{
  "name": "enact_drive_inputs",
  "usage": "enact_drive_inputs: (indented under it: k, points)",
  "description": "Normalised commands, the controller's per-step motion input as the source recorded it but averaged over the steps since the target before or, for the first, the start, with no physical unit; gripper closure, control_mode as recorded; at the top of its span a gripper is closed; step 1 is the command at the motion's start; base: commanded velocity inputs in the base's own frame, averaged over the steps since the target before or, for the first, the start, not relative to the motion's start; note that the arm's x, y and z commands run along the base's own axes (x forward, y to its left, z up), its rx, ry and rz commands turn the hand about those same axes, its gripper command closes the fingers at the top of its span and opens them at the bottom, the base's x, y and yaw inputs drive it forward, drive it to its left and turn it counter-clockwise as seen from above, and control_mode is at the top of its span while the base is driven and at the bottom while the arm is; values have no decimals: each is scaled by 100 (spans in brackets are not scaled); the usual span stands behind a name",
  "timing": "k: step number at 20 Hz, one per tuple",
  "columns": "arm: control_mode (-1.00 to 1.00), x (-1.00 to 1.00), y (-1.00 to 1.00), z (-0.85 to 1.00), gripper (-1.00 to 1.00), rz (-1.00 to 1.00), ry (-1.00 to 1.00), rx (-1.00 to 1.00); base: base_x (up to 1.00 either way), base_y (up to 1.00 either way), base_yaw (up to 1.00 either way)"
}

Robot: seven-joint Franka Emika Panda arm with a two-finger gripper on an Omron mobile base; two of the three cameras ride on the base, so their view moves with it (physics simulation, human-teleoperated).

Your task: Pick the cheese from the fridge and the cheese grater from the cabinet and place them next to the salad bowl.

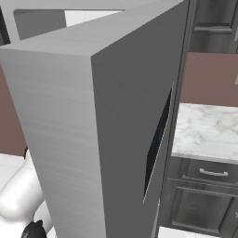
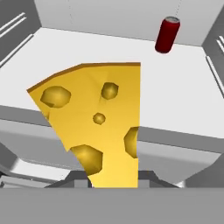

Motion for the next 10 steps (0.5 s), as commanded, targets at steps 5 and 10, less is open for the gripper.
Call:
enact_drive_inputs:
  k: [5,10]
  points:
    - [-100,-60,3,45,100,-6,3,-2,0,0,0]
    - [-100,-18,1,46,100,-21,23,-7,0,0,0]
